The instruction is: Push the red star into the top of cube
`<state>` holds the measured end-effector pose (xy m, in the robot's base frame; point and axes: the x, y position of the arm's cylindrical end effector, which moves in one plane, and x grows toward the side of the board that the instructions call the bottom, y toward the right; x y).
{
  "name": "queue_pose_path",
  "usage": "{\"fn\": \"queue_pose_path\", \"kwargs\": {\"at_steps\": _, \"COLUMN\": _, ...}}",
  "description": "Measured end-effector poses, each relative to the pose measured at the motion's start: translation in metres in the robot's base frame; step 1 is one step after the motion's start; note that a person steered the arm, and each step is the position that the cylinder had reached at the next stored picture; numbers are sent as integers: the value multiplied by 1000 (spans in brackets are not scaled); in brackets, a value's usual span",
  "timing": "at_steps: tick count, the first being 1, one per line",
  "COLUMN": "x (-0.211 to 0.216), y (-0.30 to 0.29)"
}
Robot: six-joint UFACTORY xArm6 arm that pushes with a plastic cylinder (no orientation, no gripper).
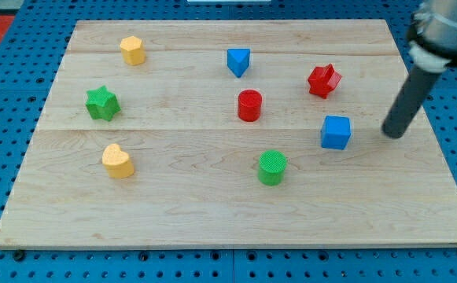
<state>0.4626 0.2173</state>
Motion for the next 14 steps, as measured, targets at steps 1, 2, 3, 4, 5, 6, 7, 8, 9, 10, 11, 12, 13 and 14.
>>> {"fn": "queue_pose_path", "kwargs": {"at_steps": 1, "x": 0, "y": 0}}
{"fn": "queue_pose_path", "kwargs": {"at_steps": 2, "x": 54, "y": -3}}
{"fn": "queue_pose_path", "kwargs": {"at_steps": 3, "x": 68, "y": -3}}
{"fn": "queue_pose_path", "kwargs": {"at_steps": 4, "x": 95, "y": 4}}
{"fn": "queue_pose_path", "kwargs": {"at_steps": 5, "x": 127, "y": 10}}
{"fn": "queue_pose_path", "kwargs": {"at_steps": 6, "x": 103, "y": 40}}
{"fn": "queue_pose_path", "kwargs": {"at_steps": 7, "x": 45, "y": 44}}
{"fn": "queue_pose_path", "kwargs": {"at_steps": 8, "x": 34, "y": 69}}
{"fn": "queue_pose_path", "kwargs": {"at_steps": 9, "x": 21, "y": 66}}
{"fn": "queue_pose_path", "kwargs": {"at_steps": 10, "x": -36, "y": 41}}
{"fn": "queue_pose_path", "kwargs": {"at_steps": 11, "x": -52, "y": 9}}
{"fn": "queue_pose_path", "kwargs": {"at_steps": 12, "x": -49, "y": -35}}
{"fn": "queue_pose_path", "kwargs": {"at_steps": 13, "x": -51, "y": -82}}
{"fn": "queue_pose_path", "kwargs": {"at_steps": 14, "x": -83, "y": -86}}
